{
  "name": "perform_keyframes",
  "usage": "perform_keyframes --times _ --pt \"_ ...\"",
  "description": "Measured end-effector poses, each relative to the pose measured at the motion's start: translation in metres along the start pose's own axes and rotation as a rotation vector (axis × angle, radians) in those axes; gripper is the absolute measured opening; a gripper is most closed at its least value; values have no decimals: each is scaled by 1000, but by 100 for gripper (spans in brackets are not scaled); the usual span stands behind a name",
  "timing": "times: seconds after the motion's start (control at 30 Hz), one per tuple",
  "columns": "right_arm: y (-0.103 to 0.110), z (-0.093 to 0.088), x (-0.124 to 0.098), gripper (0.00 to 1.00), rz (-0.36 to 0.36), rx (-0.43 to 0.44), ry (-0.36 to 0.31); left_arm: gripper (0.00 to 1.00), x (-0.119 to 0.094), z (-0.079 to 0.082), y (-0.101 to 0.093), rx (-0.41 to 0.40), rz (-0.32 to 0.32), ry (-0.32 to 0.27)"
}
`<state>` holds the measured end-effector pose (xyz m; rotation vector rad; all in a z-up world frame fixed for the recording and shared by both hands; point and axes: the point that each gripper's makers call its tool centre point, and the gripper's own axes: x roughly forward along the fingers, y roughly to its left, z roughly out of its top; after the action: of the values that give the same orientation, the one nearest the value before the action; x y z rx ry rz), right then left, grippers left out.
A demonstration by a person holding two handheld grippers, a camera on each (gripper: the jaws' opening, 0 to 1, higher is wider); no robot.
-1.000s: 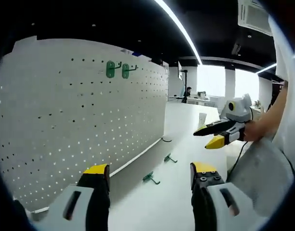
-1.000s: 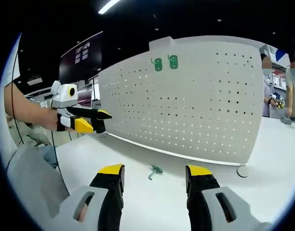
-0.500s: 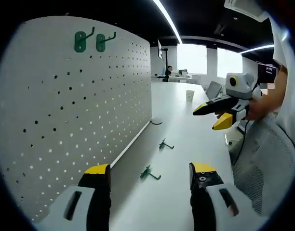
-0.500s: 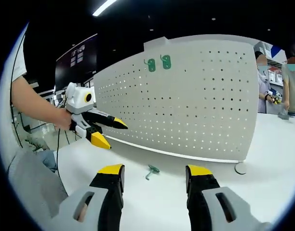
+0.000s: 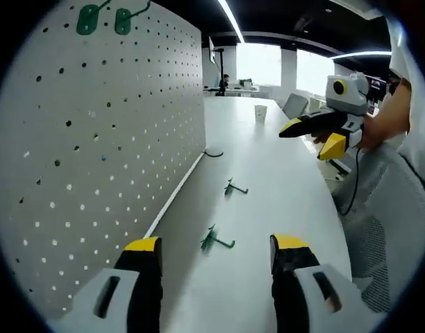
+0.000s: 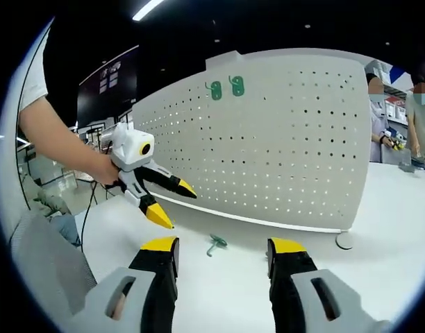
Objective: Insert the hook assembly into the mounting plate slot until the hook locks in place.
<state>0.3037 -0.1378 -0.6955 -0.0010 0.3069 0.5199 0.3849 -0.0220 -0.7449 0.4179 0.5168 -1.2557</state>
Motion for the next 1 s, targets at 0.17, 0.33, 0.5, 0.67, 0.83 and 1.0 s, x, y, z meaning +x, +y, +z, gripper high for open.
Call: perform_keyframes --times 0.17,0.33,0.5,0.67,0.83,1.0 --pt "-1 -1 0 50 -5 2 5 61 14 -6 3 75 -46 67" --pt "-4 -5 0 50 -14 6 20 60 27 -11 7 122 -89 111" --pt "-5 -7 0 50 -16 8 25 59 36 -17 10 178 -129 168" --pt "-2 -9 2 50 -10 -9 43 59 47 -24 14 224 -164 219" --pt "-5 -12 1 50 -20 3 53 56 52 -27 11 275 -204 260" --pt "-5 -12 1 50 -22 6 53 55 60 -28 5 335 -261 286"
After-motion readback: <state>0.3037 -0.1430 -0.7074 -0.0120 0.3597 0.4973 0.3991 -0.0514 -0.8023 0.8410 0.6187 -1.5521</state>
